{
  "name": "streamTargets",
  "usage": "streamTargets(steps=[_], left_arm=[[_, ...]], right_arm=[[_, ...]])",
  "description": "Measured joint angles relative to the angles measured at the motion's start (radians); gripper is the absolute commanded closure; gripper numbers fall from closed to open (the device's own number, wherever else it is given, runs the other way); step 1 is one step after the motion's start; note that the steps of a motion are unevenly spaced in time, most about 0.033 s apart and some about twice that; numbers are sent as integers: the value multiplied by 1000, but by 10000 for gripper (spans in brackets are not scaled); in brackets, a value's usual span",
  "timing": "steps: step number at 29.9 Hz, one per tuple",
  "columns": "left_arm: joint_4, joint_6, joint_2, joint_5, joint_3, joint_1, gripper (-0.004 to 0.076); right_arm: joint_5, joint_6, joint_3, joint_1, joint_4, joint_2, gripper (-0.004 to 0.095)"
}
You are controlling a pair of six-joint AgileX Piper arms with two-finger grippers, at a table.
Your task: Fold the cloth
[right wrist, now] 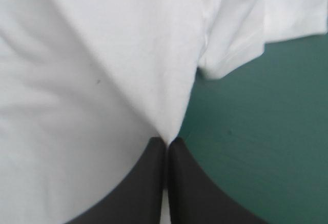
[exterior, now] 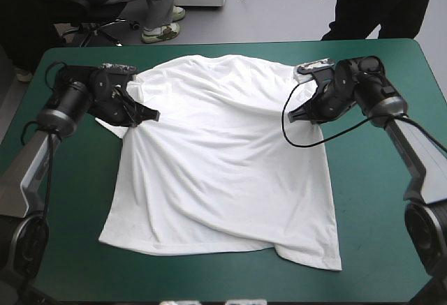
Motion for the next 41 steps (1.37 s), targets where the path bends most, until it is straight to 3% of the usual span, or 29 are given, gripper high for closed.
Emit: streamTargets(steps=[12, 22, 32, 35, 41], left_arm=[[6, 0, -244, 21, -240, 0, 741], [-15, 0, -362, -32, -357, 0, 741], [-19, 0, -339, -90, -366, 0, 741], [-19, 3, -288, -177, -366, 0, 741], [-12, 81, -157, -452, -364, 0, 741]], right_arm=[[-68, 0, -42, 0, -60, -321, 925], [-69, 0, -288, 0, -68, -360, 926], [-119, 1, -310, 0, -104, -323, 926], [-222, 25, -310, 0, -154, -272, 926], [-440, 79, -310, 0, -277, -148, 925]])
